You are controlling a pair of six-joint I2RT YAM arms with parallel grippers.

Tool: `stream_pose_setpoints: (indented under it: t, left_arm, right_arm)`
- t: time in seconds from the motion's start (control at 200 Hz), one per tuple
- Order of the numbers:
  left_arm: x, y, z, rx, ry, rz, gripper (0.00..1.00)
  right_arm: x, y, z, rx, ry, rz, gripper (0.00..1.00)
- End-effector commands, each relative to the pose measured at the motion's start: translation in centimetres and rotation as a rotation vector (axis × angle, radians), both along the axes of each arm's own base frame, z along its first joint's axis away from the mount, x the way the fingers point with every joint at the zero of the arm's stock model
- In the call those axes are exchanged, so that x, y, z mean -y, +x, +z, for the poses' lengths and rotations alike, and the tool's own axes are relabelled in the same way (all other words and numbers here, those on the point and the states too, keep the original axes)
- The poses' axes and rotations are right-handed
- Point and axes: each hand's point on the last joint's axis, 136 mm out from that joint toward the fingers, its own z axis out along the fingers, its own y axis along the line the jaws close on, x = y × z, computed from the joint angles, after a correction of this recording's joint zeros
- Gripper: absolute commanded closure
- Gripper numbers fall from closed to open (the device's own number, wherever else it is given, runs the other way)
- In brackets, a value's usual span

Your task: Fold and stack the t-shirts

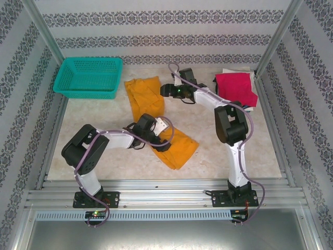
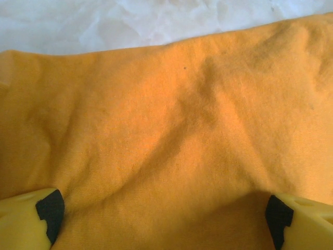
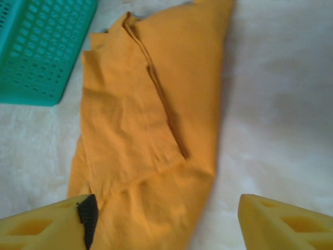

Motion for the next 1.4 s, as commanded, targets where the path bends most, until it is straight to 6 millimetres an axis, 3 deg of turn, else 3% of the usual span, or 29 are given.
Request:
stream_pose_setpoints:
  t: [0.0, 0.115, 0.21, 0.385, 0.425, 0.5, 0.629, 0.789, 0.889, 0.999, 1.114, 1.274, 1.394]
  left_arm:
    - [0.8, -0.6, 3.1, 0.027, -0.129, -0.008, 0.00]
    - [0.9, -0.9, 5.3, 0.074, -0.181, -0.021, 0.00]
    - [0.6, -1.3, 6.9, 0.118, -0.203, -0.023, 0.00]
    - [-1.0, -1.4, 9.6, 0.196, -0.235, 0.018, 0.00]
    - [-1.4, -1.4, 10.0, 0.212, -0.241, 0.033, 0.00]
    - [-2.1, -1.3, 10.4, 0.229, -0.250, 0.055, 0.00]
    - [-2.5, -1.4, 10.5, 0.236, -0.256, 0.065, 0.00]
    - [-2.3, -1.3, 10.0, 0.223, -0.256, 0.061, 0.00]
    - [-1.9, -1.3, 9.4, 0.196, -0.258, 0.045, 0.00]
    - [-1.5, -1.2, 8.9, 0.179, -0.281, 0.041, 0.00]
    - [-1.0, -0.8, 8.7, 0.159, -0.338, 0.053, 0.00]
    - [-1.2, 1.0, 8.2, 0.089, -0.382, 0.142, 0.00]
    - [-1.5, 2.6, 8.0, 0.034, -0.406, 0.214, 0.00]
  right_arm:
    - [-3.5, 0.2, -0.1, -0.018, 0.083, 0.076, 0.41]
    - [-6.4, 1.0, -1.6, -0.073, 0.143, 0.088, 0.47]
    - [-7.4, 1.6, -3.7, -0.138, 0.144, 0.055, 0.50]
    - [-6.6, 2.4, -8.2, -0.332, 0.109, -0.039, 0.47]
    - [-6.4, 2.6, -8.5, -0.365, 0.128, -0.038, 0.47]
    - [-5.1, 3.4, -8.7, -0.396, 0.145, -0.088, 0.49]
    - [-1.0, 5.0, -9.8, -0.385, 0.067, -0.198, 0.49]
    - [3.6, 7.1, -10.5, -0.411, 0.127, -0.287, 0.49]
    - [6.6, 8.6, -9.5, -0.362, 0.105, -0.341, 0.49]
    - [9.4, 10.7, -7.1, -0.263, 0.094, -0.378, 0.47]
    - [10.3, 12.0, -4.0, -0.194, 0.138, -0.332, 0.45]
    - [10.1, 11.0, 1.6, -0.025, 0.110, -0.248, 0.38]
    - [10.5, 8.5, 4.5, 0.103, 0.072, -0.200, 0.34]
